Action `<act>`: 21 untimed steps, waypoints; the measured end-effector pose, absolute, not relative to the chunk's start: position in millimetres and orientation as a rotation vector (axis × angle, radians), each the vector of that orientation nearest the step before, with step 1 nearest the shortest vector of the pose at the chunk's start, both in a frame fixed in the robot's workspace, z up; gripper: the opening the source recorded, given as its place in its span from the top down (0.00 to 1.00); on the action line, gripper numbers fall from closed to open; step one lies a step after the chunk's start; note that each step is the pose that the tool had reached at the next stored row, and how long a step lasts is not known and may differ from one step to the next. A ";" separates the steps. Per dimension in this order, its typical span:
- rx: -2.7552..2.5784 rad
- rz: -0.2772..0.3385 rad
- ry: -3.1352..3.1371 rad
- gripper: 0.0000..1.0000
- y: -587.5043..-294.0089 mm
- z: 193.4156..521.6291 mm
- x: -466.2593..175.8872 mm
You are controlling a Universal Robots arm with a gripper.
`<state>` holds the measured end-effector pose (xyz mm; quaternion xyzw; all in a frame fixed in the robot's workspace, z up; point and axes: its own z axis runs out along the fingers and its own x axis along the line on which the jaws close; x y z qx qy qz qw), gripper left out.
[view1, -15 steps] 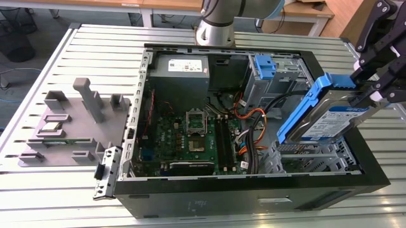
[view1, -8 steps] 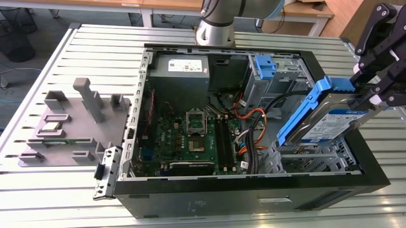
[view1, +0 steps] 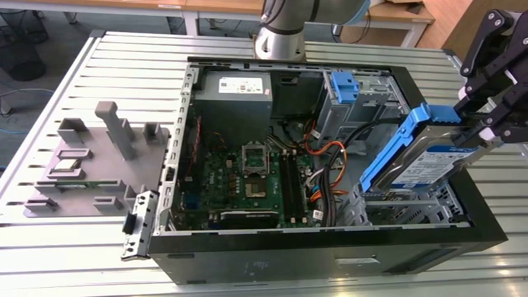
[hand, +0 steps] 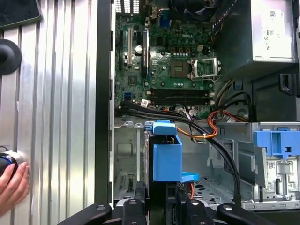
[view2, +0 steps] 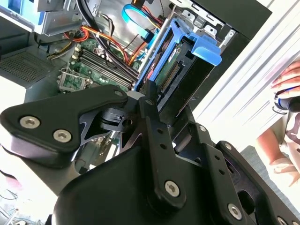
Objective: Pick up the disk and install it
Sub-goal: 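Insert the disk into the insertion slot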
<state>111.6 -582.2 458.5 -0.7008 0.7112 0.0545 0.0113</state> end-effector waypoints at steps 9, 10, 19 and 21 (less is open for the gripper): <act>-2.186 0.170 2.218 0.65 -582.3 455.6 113.7; -2.186 0.169 2.219 0.65 -582.4 455.6 113.8; -2.186 0.169 2.219 0.65 -582.3 454.2 116.5; -2.186 0.169 2.219 0.65 -582.3 454.2 116.5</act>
